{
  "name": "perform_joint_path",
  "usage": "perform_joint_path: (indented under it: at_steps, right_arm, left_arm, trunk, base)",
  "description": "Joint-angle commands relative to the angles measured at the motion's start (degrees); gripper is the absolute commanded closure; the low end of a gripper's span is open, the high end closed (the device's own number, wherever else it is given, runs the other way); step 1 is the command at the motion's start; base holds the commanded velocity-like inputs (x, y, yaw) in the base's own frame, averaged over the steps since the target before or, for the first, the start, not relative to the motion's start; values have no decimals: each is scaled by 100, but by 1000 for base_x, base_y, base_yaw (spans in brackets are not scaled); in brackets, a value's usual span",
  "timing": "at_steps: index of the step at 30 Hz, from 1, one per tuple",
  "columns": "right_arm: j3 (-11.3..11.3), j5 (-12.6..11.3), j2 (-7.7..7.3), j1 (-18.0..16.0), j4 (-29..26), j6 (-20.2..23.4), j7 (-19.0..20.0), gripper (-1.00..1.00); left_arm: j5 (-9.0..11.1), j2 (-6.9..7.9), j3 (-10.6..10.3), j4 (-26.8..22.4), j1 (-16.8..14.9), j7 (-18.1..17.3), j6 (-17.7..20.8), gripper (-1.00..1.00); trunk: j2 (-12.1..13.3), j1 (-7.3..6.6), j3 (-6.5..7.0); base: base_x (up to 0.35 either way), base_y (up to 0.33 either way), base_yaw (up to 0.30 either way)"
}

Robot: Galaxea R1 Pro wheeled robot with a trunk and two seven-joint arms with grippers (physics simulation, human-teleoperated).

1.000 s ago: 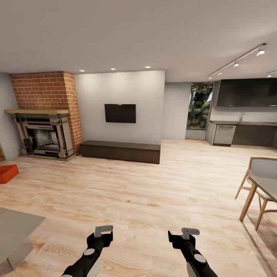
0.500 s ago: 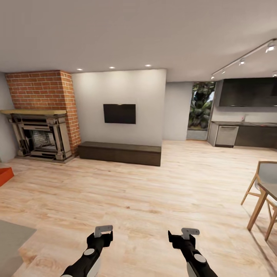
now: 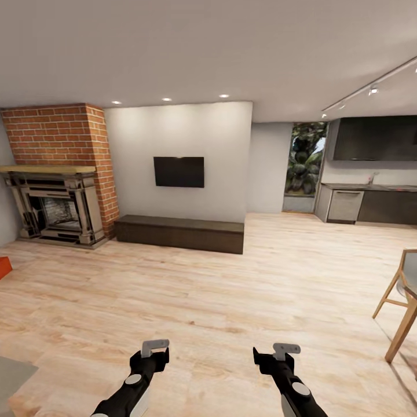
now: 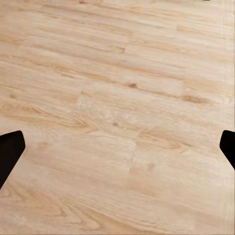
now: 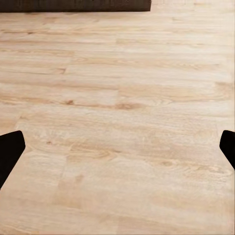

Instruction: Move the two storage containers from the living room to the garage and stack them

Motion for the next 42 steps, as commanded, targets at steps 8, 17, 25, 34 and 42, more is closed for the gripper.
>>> perform_joint_path:
  at_steps: [8, 17, 25, 34, 42]
  right_arm:
    - [26, -48, -4, -2, 5, -25, -23, -100]
    - [26, -41, -4, -2, 5, -25, -23, -100]
    - [26, -34, -4, -2, 5, -25, -31, -100]
    - [26, -35, -4, -2, 5, -25, -29, -100]
    - [26, -39, -4, -2, 5, -25, -24, -100]
  left_arm:
    - [-17, 5, 35, 7, -3, -8, -27, -100]
    - [-17, -4, 30, 1, -3, 7, -27, -100]
    - [-17, -10, 34, 0, -3, 24, -31, -100]
    - [-9, -37, -12, -51, -3, 21, -47, -100]
    - [-9, -35, -10, -57, -3, 23, -42, -100]
  trunk:
    - [-3, 5, -2]
    - [-3, 5, -2]
    - [-3, 5, -2]
    - [-3, 5, -2]
    - [-3, 5, -2]
  base:
    - [331, 0, 0]
    - [331, 0, 0]
    - [331, 0, 146]
    - [331, 0, 246]
    - [331, 0, 251]
